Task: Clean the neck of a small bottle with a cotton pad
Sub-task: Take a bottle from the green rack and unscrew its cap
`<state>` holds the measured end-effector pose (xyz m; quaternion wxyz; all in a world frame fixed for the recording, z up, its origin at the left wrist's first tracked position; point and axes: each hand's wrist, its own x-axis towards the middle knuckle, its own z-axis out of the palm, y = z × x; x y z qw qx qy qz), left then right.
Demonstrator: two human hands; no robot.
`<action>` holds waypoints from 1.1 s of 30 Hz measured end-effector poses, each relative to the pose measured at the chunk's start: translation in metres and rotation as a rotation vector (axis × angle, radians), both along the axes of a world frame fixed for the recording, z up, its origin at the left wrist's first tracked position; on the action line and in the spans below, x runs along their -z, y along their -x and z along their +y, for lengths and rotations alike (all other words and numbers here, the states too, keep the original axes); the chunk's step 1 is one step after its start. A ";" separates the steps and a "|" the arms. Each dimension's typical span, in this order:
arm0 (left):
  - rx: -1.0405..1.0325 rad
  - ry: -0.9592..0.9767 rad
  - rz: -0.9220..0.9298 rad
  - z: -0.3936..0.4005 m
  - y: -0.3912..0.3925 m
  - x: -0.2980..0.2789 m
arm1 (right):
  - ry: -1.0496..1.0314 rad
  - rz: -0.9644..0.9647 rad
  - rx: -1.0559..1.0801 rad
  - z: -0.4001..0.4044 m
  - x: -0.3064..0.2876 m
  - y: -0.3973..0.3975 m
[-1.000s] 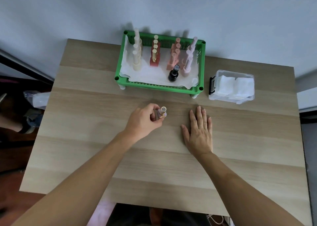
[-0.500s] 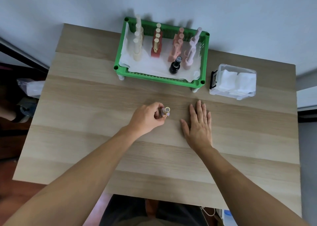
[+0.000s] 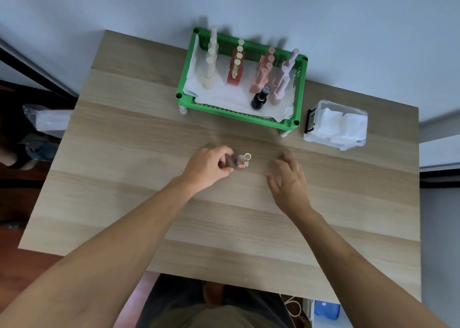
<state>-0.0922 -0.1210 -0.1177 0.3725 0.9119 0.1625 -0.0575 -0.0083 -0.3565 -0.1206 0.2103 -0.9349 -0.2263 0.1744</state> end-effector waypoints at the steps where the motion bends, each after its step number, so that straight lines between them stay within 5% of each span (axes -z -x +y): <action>1: -0.004 -0.007 -0.009 0.003 0.000 0.000 | -0.024 -0.015 0.009 -0.001 -0.004 0.001; 33: 0.073 0.035 0.009 -0.005 -0.015 0.012 | -0.093 -0.105 -0.159 0.065 -0.079 0.001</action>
